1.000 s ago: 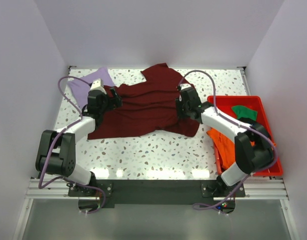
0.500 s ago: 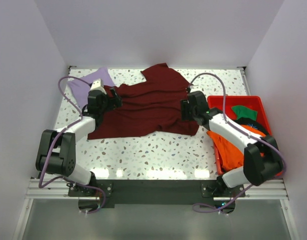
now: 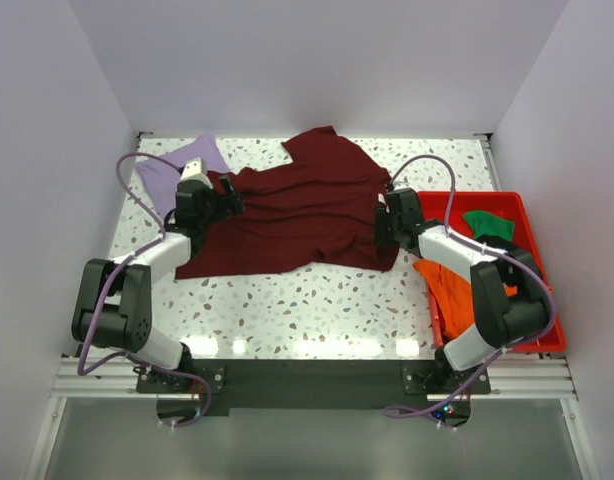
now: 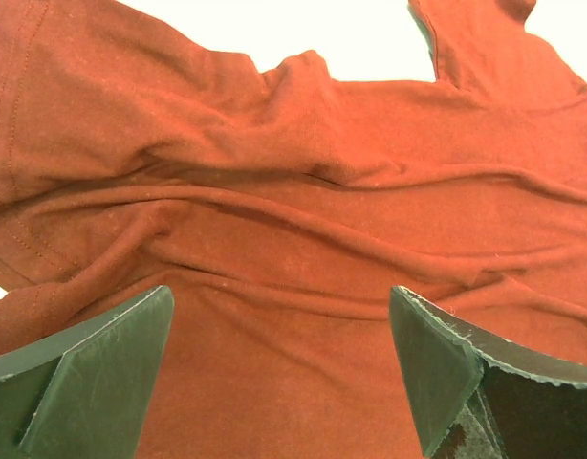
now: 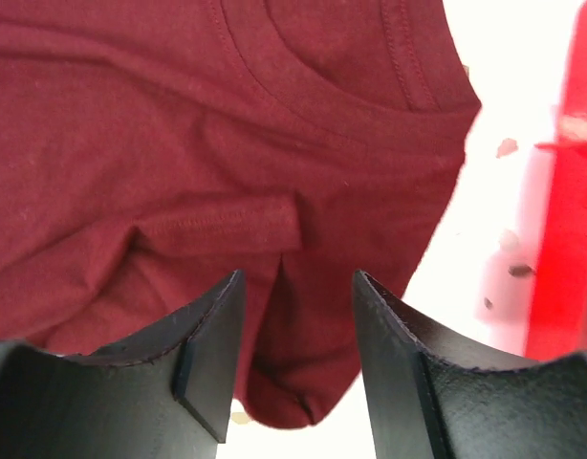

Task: Fold and stack the t-shirts
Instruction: Fold the tshirt

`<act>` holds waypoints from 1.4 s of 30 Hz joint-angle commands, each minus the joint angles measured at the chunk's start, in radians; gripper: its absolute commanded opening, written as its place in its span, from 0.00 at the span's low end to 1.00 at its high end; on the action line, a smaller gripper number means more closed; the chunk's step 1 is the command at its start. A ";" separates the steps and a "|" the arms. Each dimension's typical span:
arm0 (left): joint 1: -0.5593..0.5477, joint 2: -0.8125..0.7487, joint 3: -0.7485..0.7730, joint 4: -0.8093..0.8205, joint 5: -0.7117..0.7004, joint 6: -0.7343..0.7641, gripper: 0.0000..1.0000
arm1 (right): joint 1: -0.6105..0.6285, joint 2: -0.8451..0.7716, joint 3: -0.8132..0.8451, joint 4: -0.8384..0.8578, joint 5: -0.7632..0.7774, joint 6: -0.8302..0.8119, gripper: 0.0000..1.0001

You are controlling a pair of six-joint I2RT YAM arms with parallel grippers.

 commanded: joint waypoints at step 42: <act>0.005 -0.079 -0.026 -0.025 -0.171 -0.037 1.00 | -0.060 0.081 0.126 0.098 -0.146 0.025 0.00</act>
